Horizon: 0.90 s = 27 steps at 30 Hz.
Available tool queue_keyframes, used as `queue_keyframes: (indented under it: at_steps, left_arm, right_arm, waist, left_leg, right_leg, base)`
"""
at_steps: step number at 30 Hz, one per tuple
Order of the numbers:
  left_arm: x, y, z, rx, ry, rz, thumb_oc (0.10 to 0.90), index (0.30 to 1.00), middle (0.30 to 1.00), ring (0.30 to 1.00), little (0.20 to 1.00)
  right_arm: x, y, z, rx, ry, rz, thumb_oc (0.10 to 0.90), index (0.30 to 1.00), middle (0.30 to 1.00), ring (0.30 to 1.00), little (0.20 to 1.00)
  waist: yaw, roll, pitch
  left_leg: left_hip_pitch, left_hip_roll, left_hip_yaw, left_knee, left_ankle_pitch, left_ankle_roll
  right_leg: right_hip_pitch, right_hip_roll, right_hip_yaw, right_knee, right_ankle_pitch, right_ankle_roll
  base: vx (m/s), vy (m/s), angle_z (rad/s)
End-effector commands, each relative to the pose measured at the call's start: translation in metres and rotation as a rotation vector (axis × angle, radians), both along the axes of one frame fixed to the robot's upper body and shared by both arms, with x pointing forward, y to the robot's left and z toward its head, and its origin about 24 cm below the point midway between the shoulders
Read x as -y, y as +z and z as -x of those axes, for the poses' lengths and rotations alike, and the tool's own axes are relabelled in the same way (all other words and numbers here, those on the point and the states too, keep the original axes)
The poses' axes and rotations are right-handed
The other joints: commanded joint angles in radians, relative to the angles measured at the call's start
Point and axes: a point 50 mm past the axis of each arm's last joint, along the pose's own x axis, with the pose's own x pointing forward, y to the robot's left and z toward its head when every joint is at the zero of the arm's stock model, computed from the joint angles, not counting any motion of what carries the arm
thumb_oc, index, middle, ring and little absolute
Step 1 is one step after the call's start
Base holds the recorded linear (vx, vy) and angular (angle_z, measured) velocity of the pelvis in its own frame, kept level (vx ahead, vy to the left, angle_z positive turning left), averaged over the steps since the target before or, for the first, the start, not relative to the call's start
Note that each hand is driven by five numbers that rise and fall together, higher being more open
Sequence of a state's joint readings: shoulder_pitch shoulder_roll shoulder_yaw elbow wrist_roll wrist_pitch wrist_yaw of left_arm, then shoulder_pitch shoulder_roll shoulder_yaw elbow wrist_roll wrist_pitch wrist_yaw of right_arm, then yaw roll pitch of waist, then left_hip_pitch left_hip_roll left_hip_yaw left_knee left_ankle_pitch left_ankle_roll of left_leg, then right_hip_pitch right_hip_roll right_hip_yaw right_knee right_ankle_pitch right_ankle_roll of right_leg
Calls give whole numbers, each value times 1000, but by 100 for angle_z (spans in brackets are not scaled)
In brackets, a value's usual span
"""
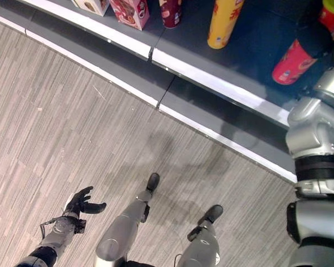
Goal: Put the goods on the table back onto the shelves and tidy them up.
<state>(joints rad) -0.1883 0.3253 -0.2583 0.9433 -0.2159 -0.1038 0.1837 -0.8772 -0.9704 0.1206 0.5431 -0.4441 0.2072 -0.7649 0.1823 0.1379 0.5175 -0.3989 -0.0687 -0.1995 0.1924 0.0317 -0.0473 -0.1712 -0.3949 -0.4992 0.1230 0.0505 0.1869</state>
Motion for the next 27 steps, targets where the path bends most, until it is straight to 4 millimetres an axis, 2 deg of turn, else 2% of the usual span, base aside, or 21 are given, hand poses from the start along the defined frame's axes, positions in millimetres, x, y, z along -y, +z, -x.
queue_keyframes:
  at_steps: [1, 10, 27]
  left_arm:
    - [-33, -10, 33, -85, 67, -67, 800, 900, 900, 900, 900]
    - [-31, -9, 30, -69, 65, -66, 800, 900, 900, 900, 900]
    - [-32, -7, 26, -57, 77, -69, 800, 900, 900, 900, 900]
  right_arm:
    - [-14, 63, 20, 226, 12, 131, 400, 300, 300, 300, 300]
    - [-20, 54, 6, 165, 41, 117, 400, 300, 300, 300, 300]
    - [-26, 46, -2, 119, 55, 122, 400, 300, 300, 300, 300]
  waist:
    - [12, -21, -52]
    - [11, -15, -43]
    - [-3, -20, -32]
  left_leg:
    - [11, 63, 26, -52, 0, -40]
    - [-2, 60, 27, -56, 8, -40]
    - [-19, 62, 38, -46, 6, -41]
  right_leg:
    - [-84, -61, 82, 147, -19, 21]
    - [-105, -66, 88, 156, -15, 22]
    - [-132, -64, 108, 162, -14, 19]
  base:
    - [-19, -1, -6]
    - [-3, 1, -2]
    - [0, -2, -1]
